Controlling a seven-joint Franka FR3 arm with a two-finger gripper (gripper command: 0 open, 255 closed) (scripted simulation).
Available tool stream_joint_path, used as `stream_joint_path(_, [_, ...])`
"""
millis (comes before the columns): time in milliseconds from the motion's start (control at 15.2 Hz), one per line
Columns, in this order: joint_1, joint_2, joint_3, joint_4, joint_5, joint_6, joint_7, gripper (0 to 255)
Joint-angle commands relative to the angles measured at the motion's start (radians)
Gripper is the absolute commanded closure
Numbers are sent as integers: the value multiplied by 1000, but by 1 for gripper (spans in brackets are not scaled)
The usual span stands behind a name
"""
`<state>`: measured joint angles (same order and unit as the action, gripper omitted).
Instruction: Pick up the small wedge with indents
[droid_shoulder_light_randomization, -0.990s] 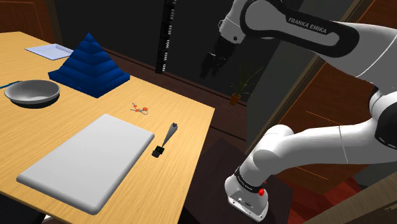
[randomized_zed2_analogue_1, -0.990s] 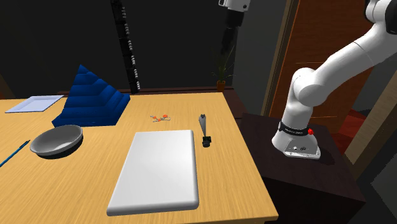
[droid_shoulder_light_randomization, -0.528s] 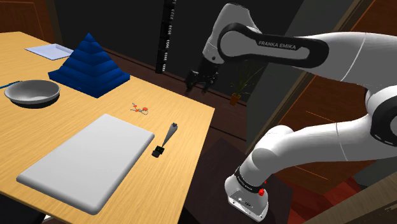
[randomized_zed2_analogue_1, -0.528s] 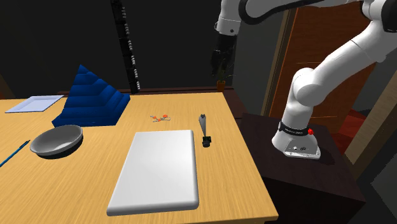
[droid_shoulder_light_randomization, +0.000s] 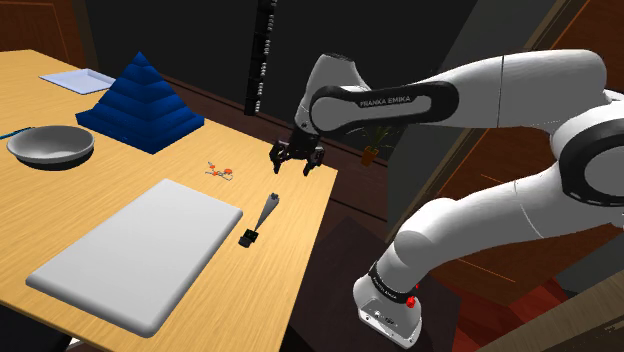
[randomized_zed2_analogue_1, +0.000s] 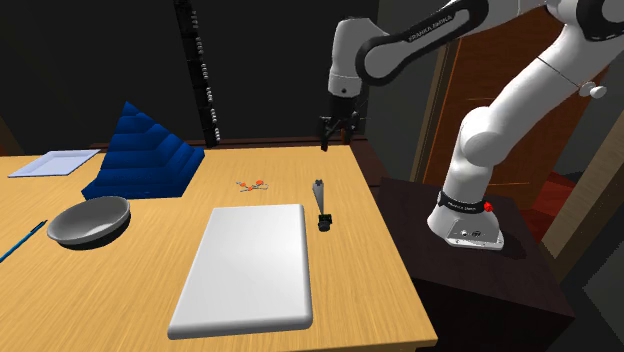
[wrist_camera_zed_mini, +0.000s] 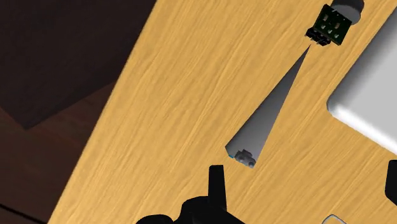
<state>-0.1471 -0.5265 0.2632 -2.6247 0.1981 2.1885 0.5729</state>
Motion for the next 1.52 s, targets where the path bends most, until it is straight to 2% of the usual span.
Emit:
stream_joint_path(0, [-14,69,35,-15,18,76,86,0])
stream_joint_path(330, [-51,253,111,-27,40,248,293,0])
stream_joint_path(660, [-84,454,162,-8,12,407,505,0])
stream_joint_path(1122, [-88,565,160,-18,-46,524,540,0])
stream_joint_path(1254, [-87,575,158,-19,-52,533,544,0])
stream_joint_path(1320, [-87,581,157,-14,-58,535,547,255])
stream_joint_path(1452, [-88,582,157,-15,-58,537,547,255])
